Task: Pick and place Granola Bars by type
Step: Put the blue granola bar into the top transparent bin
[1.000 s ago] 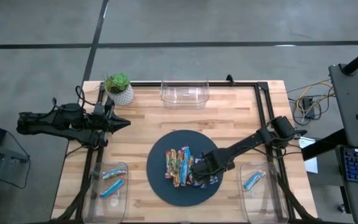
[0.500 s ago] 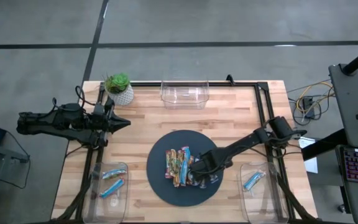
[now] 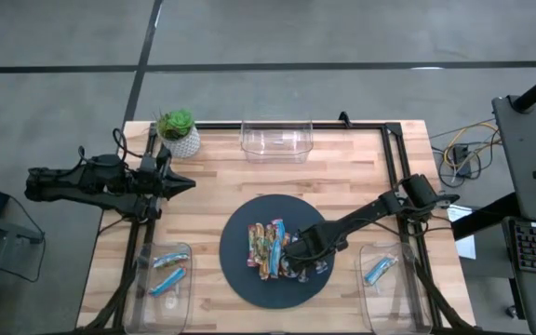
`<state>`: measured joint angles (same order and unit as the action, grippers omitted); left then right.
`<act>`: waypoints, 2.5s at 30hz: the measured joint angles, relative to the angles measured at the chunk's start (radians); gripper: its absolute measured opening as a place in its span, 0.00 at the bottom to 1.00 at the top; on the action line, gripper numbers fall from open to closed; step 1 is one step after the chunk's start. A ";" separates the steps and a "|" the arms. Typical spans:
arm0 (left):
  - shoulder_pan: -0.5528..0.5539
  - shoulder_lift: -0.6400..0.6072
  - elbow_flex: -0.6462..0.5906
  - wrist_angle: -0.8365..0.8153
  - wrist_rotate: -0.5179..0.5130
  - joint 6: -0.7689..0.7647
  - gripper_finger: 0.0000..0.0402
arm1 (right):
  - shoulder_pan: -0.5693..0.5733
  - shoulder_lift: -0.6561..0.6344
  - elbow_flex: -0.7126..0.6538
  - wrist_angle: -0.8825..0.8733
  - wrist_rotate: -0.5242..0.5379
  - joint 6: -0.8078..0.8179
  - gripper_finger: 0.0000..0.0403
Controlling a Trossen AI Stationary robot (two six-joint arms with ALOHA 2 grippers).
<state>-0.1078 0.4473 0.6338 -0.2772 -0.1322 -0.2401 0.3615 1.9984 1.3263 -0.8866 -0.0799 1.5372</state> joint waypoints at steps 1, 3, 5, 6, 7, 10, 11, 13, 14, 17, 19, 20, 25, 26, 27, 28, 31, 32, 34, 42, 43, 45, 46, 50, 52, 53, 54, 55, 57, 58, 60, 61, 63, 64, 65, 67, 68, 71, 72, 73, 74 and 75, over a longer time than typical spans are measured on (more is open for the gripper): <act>0.000 0.000 0.000 0.000 0.000 0.000 0.00 | 0.000 0.000 -0.001 0.000 0.000 0.000 0.39; 0.000 0.000 0.000 0.000 0.000 0.001 0.00 | 0.000 0.000 -0.002 -0.003 0.000 0.000 0.35; 0.000 0.000 0.000 0.000 0.000 0.002 0.00 | 0.000 0.000 -0.002 -0.005 0.000 0.000 0.31; 0.000 0.000 0.000 0.000 0.000 0.002 0.00 | 0.000 0.000 -0.002 -0.005 0.000 0.000 0.29; 0.000 0.000 0.000 0.000 0.000 0.002 0.00 | 0.000 0.000 -0.003 -0.005 0.000 0.000 0.27; 0.000 0.000 0.000 0.000 0.000 0.002 0.00 | 0.000 0.000 -0.003 -0.004 0.000 0.000 0.22; 0.000 0.000 0.000 0.000 0.000 0.002 0.00 | 0.000 0.000 -0.003 -0.004 0.000 0.000 0.20; 0.000 0.000 0.000 0.000 0.000 0.002 0.00 | 0.000 0.000 -0.003 -0.003 0.000 0.000 0.17; 0.000 0.000 0.000 0.000 0.000 0.002 0.00 | 0.000 0.000 -0.003 -0.003 0.000 0.000 0.16; 0.000 0.000 0.000 0.000 0.000 0.001 0.00 | 0.000 0.000 -0.003 -0.003 0.000 0.000 0.15; 0.000 0.000 0.000 0.000 0.000 0.001 0.00 | 0.000 0.000 -0.001 -0.007 0.001 0.003 0.15; 0.000 0.000 0.000 0.000 0.000 0.001 0.00 | 0.000 0.001 0.004 -0.016 0.001 0.003 0.15; 0.000 0.000 0.000 0.000 0.000 0.001 0.00 | 0.000 -0.010 0.023 -0.068 0.005 -0.002 0.14; 0.000 0.000 0.000 0.000 0.000 0.001 0.00 | 0.000 -0.020 0.026 -0.068 0.007 -0.001 0.14; 0.000 0.000 0.000 0.000 0.000 0.001 0.00 | 0.000 -0.028 0.028 -0.071 0.010 -0.001 0.14; 0.000 0.000 0.000 0.001 0.000 0.001 0.00 | 0.000 -0.039 0.032 -0.079 0.012 0.000 0.14; 0.000 -0.001 0.000 0.014 0.000 0.001 0.00 | 0.000 -0.071 0.042 -0.105 0.042 0.010 0.13; 0.000 -0.001 0.000 0.021 0.000 0.001 0.00 | 0.000 -0.085 0.043 -0.109 0.054 0.012 0.12; 0.000 -0.001 0.000 0.034 0.000 0.001 0.00 | -0.002 -0.117 0.044 -0.112 0.080 0.013 0.12; 0.000 0.000 0.000 0.038 0.000 0.003 0.00 | -0.025 -0.225 0.061 -0.133 0.181 0.008 0.12; 0.000 0.000 0.000 0.039 0.000 0.003 0.00 | -0.031 -0.238 0.061 -0.132 0.189 0.006 0.12; 0.000 0.000 0.000 0.038 0.000 0.003 0.00 | -0.046 -0.258 0.061 -0.131 0.200 -0.009 0.12; 0.000 0.000 0.000 0.038 0.000 0.003 0.00 | -0.053 -0.267 0.062 -0.130 0.210 -0.018 0.12; 0.000 0.000 0.000 0.038 0.000 0.004 0.00 | -0.103 -0.289 0.087 -0.129 0.219 -0.097 0.12; 0.000 0.000 0.000 0.037 -0.004 0.004 0.00 | -0.141 -0.290 0.111 -0.129 0.219 -0.160 0.12; 0.000 0.000 0.000 0.037 -0.009 0.004 0.00 | -0.161 -0.290 0.125 -0.128 0.220 -0.193 0.12; 0.000 0.000 0.000 0.037 -0.017 0.005 0.00 | -0.182 -0.289 0.137 -0.128 0.222 -0.227 0.12; 0.000 0.000 0.000 0.037 -0.025 0.005 0.00 | -0.205 -0.288 0.151 -0.128 0.222 -0.257 0.12; 0.000 0.000 0.000 0.037 -0.036 0.005 0.00 | -0.251 -0.288 0.172 -0.126 0.222 -0.308 0.12; 0.000 0.000 0.000 0.037 -0.041 0.005 0.00 | -0.277 -0.288 0.181 -0.127 0.222 -0.332 0.12; 0.000 0.000 0.000 0.037 -0.044 0.005 0.00 | -0.328 -0.288 0.200 -0.127 0.222 -0.383 0.12; 0.000 0.000 0.000 0.036 -0.045 0.005 0.00 | -0.357 -0.288 0.211 -0.127 0.222 -0.409 0.12; 0.000 0.000 0.000 0.036 -0.045 0.008 0.00 | -0.413 -0.288 0.236 -0.126 0.215 -0.473 0.12; 0.000 0.000 0.000 0.035 -0.045 0.011 0.00 | -0.440 -0.288 0.248 -0.125 0.213 -0.502 0.12; 0.000 0.000 0.000 0.035 -0.045 0.012 0.00 | -0.468 -0.289 0.258 -0.124 0.209 -0.526 0.12; 0.000 0.000 0.000 0.035 -0.045 0.012 0.00 | -0.524 -0.289 0.278 -0.125 0.203 -0.570 0.12; 0.000 0.000 0.000 0.035 -0.045 0.012 0.00 | -0.553 -0.289 0.287 -0.125 0.194 -0.588 0.12; 0.000 0.000 0.000 0.035 -0.046 0.012 0.00 | -0.635 -0.289 0.311 -0.123 0.161 -0.630 0.12; 0.000 0.000 0.000 0.035 -0.046 0.012 0.00 | -0.660 -0.289 0.319 -0.122 0.155 -0.643 0.12; 0.000 0.000 0.000 0.035 -0.046 0.012 0.00 | -0.682 -0.289 0.324 -0.120 0.154 -0.653 0.12; 0.000 0.000 0.000 0.036 -0.048 0.012 0.00 | -0.704 -0.289 0.329 -0.116 0.154 -0.655 0.12; 0.000 0.000 0.000 0.036 -0.052 0.013 0.00 | -0.725 -0.289 0.334 -0.111 0.151 -0.656 0.12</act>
<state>-0.1078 0.4473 0.6334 -0.2411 -0.1839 -0.2276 -0.3639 1.7096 1.6598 -0.9979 0.0715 0.8808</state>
